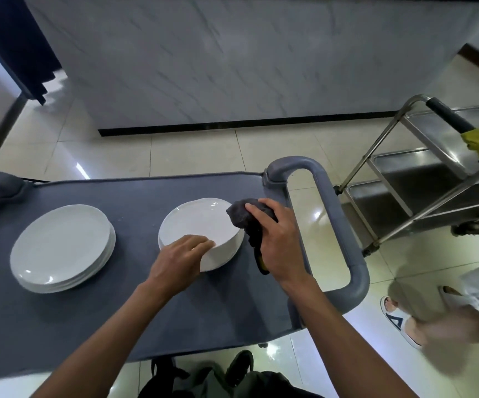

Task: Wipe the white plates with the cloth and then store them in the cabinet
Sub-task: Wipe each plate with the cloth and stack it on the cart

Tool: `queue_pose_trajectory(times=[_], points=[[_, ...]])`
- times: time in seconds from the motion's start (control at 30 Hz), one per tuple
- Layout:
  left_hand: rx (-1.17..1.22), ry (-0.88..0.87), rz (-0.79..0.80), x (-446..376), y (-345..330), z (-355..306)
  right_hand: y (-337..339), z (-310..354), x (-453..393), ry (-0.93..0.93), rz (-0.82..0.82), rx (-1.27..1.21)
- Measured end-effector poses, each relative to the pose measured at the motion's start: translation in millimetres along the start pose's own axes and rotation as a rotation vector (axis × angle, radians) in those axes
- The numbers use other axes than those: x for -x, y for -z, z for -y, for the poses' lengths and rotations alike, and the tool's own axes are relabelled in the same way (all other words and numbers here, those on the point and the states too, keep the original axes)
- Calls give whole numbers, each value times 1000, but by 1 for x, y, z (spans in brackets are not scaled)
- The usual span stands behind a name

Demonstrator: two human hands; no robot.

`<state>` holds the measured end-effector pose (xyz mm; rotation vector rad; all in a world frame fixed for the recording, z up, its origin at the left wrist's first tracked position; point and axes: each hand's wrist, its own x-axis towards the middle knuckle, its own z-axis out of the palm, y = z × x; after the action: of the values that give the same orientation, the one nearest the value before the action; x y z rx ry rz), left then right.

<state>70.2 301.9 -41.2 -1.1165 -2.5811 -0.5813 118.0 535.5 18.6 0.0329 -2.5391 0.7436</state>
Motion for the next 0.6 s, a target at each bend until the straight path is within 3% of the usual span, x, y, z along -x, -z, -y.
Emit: queue_pose_trajectory(times=[0.6], points=[[-30, 170, 136, 26, -20, -9, -21, -16, 28, 34, 111, -82]])
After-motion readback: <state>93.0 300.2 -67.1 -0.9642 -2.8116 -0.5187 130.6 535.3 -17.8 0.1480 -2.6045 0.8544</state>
